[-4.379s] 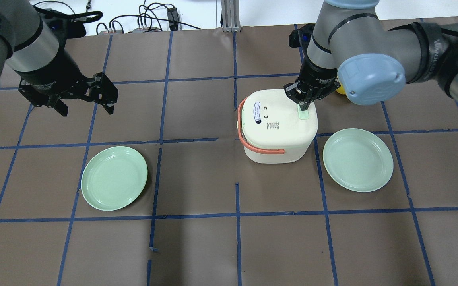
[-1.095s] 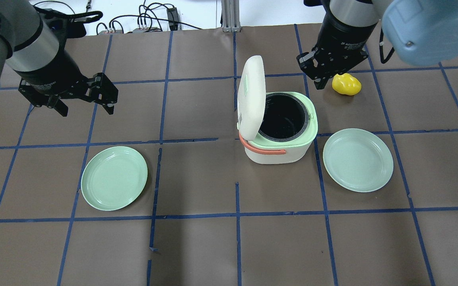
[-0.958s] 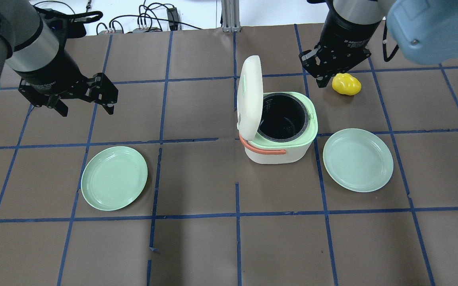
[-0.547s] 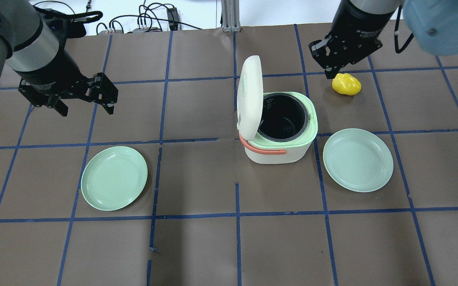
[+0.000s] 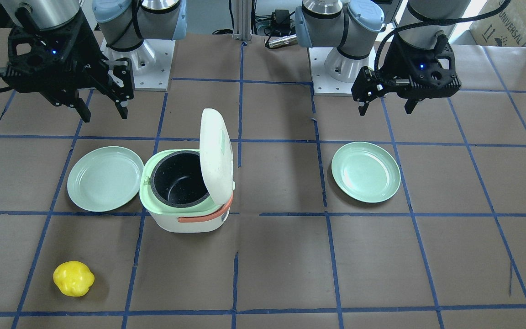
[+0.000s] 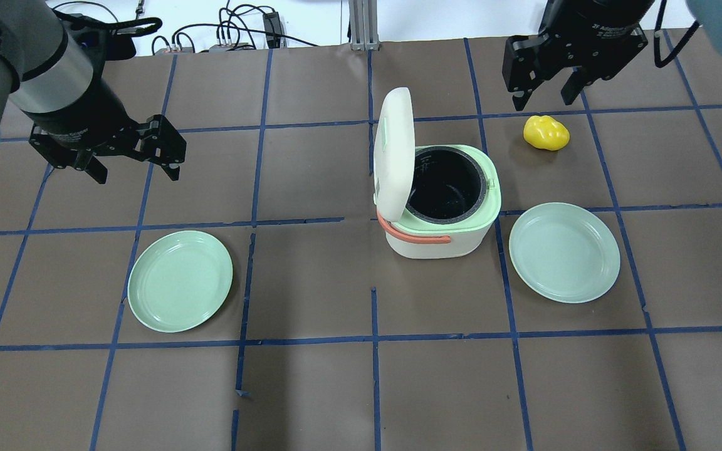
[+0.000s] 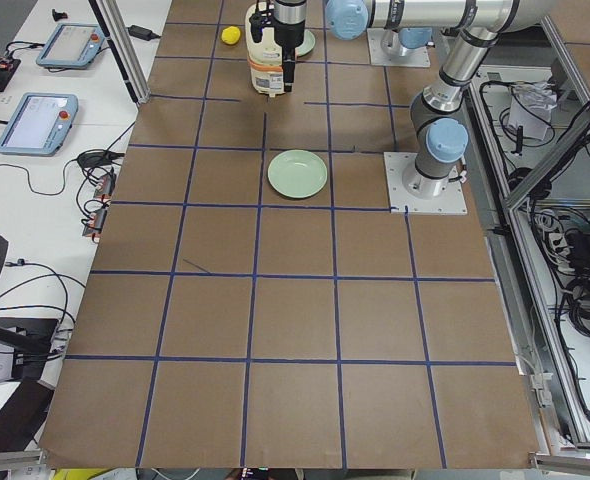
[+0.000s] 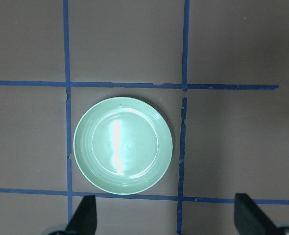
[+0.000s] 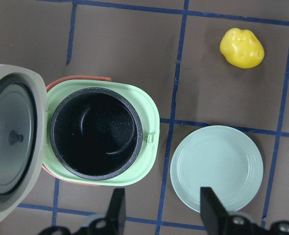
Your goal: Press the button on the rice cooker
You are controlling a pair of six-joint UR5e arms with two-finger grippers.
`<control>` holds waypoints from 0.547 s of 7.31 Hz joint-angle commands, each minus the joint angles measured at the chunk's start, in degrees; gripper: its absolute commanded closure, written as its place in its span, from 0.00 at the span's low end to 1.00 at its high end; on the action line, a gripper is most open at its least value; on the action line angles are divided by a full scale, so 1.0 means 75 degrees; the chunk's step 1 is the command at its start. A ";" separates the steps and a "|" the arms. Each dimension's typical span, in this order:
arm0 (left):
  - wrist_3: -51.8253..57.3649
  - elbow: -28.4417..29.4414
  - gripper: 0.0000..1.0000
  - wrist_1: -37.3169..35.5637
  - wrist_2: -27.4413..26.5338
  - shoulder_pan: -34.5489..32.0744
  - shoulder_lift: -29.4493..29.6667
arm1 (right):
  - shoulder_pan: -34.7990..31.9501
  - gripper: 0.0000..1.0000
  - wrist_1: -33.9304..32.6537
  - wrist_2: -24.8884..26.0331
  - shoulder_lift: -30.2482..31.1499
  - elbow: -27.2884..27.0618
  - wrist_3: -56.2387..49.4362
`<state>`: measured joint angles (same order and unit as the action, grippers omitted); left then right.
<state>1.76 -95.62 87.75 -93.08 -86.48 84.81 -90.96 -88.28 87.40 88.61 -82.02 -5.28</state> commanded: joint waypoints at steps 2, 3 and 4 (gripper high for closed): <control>0.0000 0.0000 0.00 0.0007 0.0000 0.0000 0.0000 | 0.0081 0.09 0.0052 -0.0237 0.0126 -0.0102 0.0256; 0.0000 0.0000 0.00 -0.0005 0.0000 0.0000 0.0000 | 0.0069 0.03 0.0063 -0.0263 0.0138 -0.0091 0.0537; 0.0000 0.0000 0.00 -0.0005 0.0000 0.0000 0.0000 | 0.0081 0.01 0.0006 -0.0228 0.0149 -0.0126 0.0516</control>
<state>1.76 -95.63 87.74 -93.07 -86.48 84.81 -90.40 -87.93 85.71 89.63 -82.73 -2.11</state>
